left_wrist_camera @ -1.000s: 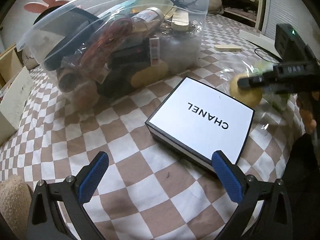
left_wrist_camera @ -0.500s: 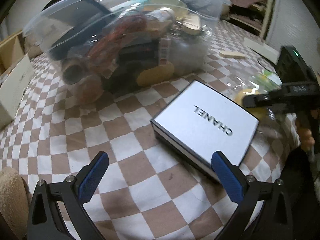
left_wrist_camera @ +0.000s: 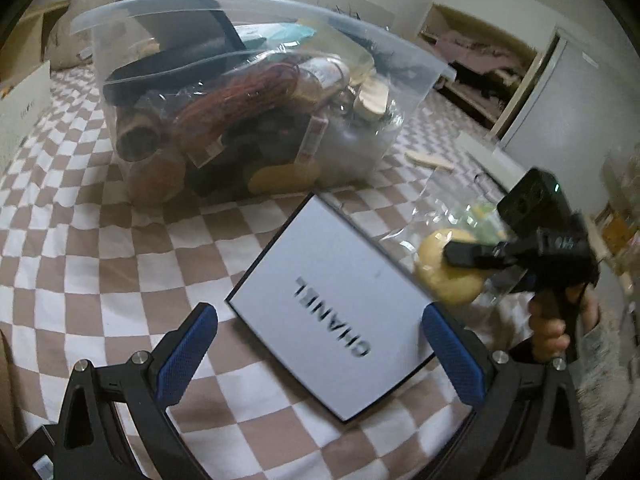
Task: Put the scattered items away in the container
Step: 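Close the left gripper on the white CHANEL box, then lift the CHANEL box with the left gripper while the right gripper carries the bun to the clear box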
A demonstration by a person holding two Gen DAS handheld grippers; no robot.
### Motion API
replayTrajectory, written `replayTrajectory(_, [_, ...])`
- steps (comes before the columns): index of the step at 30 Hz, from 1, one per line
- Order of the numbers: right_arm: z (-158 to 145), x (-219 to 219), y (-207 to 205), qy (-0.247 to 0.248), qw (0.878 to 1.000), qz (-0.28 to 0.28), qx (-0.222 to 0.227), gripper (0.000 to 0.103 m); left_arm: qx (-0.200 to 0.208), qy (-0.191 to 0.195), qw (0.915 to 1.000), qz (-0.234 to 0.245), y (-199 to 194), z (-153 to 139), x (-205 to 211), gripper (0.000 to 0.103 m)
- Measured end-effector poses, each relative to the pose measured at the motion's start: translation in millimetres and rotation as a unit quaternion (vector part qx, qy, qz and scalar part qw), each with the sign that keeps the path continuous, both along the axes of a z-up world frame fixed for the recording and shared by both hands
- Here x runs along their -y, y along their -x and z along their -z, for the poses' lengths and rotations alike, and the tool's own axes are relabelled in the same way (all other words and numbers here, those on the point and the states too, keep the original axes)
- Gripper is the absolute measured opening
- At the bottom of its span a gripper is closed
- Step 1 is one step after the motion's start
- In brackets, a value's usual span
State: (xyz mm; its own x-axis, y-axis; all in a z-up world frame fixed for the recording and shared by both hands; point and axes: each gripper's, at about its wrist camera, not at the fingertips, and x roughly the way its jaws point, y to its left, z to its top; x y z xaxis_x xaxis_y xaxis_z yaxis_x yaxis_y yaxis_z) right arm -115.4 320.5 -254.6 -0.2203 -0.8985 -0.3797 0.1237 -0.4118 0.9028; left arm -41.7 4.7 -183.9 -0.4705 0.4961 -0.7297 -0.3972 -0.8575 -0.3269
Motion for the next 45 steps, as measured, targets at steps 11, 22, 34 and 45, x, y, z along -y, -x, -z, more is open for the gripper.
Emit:
replayTrajectory(11, [-11,50,-11,0.028,0.997,-0.068,-0.024,0.036,0.008,-0.022,0.9995,-0.018,-13,-10,3,0.103])
replayTrajectory(22, [-1,63,-18,0.000,0.995,-0.094,-0.018,0.036,0.049,-0.010,0.9958,-0.077,0,7,25,0.103])
replayTrajectory(34, [-3,76,-26,-0.039,0.992,-0.110,-0.040,0.036,0.176,-0.106,0.9638,-0.170,21,47,80,0.103])
replayTrajectory(45, [-5,45,-18,-0.035,0.997,-0.052,-0.035,0.037,0.161,-0.174,0.9585,-0.159,4,36,90,0.071])
